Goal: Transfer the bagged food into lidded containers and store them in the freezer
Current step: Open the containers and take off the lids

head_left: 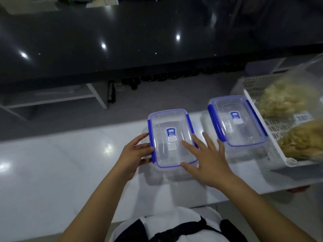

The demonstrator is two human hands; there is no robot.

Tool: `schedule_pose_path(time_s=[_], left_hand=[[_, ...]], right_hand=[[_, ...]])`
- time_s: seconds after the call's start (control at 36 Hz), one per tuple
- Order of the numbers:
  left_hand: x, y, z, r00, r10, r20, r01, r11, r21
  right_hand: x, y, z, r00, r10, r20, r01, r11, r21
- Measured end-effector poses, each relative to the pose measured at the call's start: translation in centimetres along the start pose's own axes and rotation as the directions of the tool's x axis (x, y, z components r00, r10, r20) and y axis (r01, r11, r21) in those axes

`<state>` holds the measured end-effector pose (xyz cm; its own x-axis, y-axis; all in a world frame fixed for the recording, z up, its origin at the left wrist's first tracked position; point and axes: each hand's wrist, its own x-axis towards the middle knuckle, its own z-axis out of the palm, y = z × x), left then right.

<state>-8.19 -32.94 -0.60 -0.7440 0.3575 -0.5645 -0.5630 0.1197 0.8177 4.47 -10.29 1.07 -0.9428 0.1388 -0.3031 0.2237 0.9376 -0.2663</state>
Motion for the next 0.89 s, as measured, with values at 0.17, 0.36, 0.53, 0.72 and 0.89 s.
schedule_pose_path(time_s=[0.17, 0.36, 0.53, 0.72, 0.89], left_hand=[[-2.9, -1.1, -7.6, 1.0, -0.012, -0.019, 0.012, 1.0, 0.025], [-4.4, -1.8, -14.0, 1.0, -0.024, 0.004, 0.024, 1.0, 0.018], [-4.1, -1.7, -14.1, 1.0, -0.013, 0.025, 0.012, 1.0, 0.016], [-3.6, -1.6, -14.1, 0.998, -0.028, 0.06, 0.027, 1.0, 0.015], [-3.5, -1.9, -14.0, 0.993, -0.047, 0.106, 0.046, 0.999, 0.018]], right_hand=[[-0.7, -6.6, 1.5, 0.993, -0.088, 0.077, 0.064, 0.959, 0.274], [1.0, -11.0, 1.1, 0.989, 0.145, 0.036, -0.103, 0.481, 0.871], [3.6, -10.3, 0.5, 0.913, 0.265, 0.31, -0.371, 0.225, 0.901], [3.6, -9.7, 0.9, 0.88, 0.23, 0.416, -0.455, 0.157, 0.876], [2.7, -9.0, 1.4, 0.876, 0.24, 0.419, -0.458, 0.142, 0.877]])
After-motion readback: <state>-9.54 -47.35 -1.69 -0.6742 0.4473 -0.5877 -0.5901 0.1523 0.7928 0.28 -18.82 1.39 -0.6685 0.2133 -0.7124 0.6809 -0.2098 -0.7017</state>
